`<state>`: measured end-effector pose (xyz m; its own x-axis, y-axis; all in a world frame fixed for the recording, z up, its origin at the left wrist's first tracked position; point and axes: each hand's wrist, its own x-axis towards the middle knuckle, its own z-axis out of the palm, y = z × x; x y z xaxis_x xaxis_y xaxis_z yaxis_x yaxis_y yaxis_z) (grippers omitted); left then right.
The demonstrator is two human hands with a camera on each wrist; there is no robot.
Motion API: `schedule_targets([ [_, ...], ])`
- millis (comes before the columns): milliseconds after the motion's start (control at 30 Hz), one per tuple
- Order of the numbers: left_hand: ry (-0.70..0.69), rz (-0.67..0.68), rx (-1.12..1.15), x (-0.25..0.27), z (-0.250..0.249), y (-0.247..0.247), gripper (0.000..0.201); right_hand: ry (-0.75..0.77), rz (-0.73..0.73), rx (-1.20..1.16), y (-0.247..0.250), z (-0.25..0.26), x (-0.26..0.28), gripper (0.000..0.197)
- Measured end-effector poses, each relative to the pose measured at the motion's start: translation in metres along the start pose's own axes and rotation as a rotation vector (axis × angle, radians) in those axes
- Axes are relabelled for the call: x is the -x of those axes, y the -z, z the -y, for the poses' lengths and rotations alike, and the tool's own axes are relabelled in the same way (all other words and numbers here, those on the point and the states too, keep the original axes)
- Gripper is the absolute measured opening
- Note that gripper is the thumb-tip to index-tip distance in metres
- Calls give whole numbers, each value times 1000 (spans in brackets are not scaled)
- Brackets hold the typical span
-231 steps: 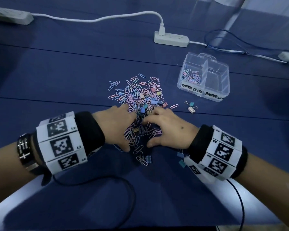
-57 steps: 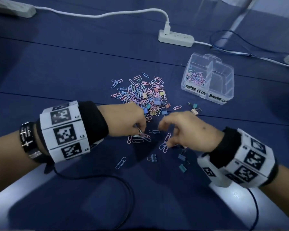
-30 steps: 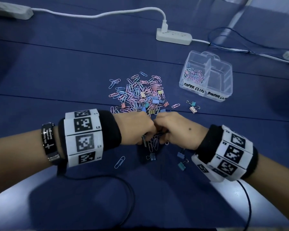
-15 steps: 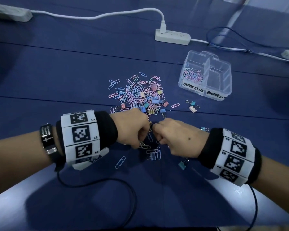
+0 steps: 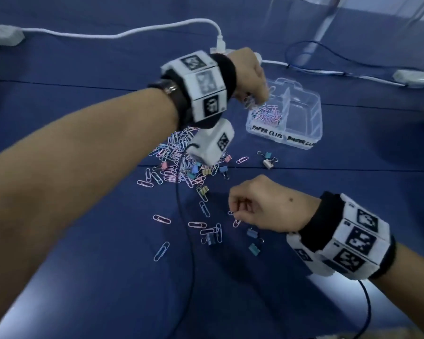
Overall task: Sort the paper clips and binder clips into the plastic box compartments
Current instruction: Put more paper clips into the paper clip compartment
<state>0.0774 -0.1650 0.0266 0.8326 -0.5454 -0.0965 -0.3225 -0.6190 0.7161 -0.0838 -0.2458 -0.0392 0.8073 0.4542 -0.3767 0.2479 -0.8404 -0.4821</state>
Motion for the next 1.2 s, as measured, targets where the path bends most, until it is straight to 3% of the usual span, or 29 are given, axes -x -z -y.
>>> schedule_targets([
  [67,40,-16,3,-23,-3,-18,5,-25,-97,-84,10,-8,11,1],
  [133,68,-45,5,-41,-2,-33,19,-56,-220,-166,24,-18,23,4],
  [233,74,-84,-41,-53,2,-52,13,-108,-413,-239,46,-35,33,9],
  [333,58,-121,-61,-54,4,-62,22,-151,-577,-339,66,-51,30,15],
  [500,-2,-98,-44,-47,4,-57,23,-192,-777,-404,94,-71,11,10],
  [633,-2,-133,-27,-38,7,-48,25,-217,-854,-373,108,-82,-15,11],
  [733,-58,-25,-190,-13,8,-32,19,-267,-867,-338,114,-88,-40,7],
  [800,-92,135,-338,19,15,-16,17,-299,-876,-302,114,-94,-56,20],
  [833,-87,216,-383,40,21,-9,17,-316,-866,-266,112,-97,-63,22],
  [900,-42,344,-438,84,35,1,18,-331,-844,-193,109,-100,-72,7],
  [967,25,452,-462,127,48,4,18,-345,-849,-147,107,-99,-74,12],
  [1100,120,571,-583,185,67,-9,47,-380,-752,-3,102,-78,-67,27],
  [1200,103,579,-660,200,78,-24,66,-310,-769,27,93,-57,-59,23],
])
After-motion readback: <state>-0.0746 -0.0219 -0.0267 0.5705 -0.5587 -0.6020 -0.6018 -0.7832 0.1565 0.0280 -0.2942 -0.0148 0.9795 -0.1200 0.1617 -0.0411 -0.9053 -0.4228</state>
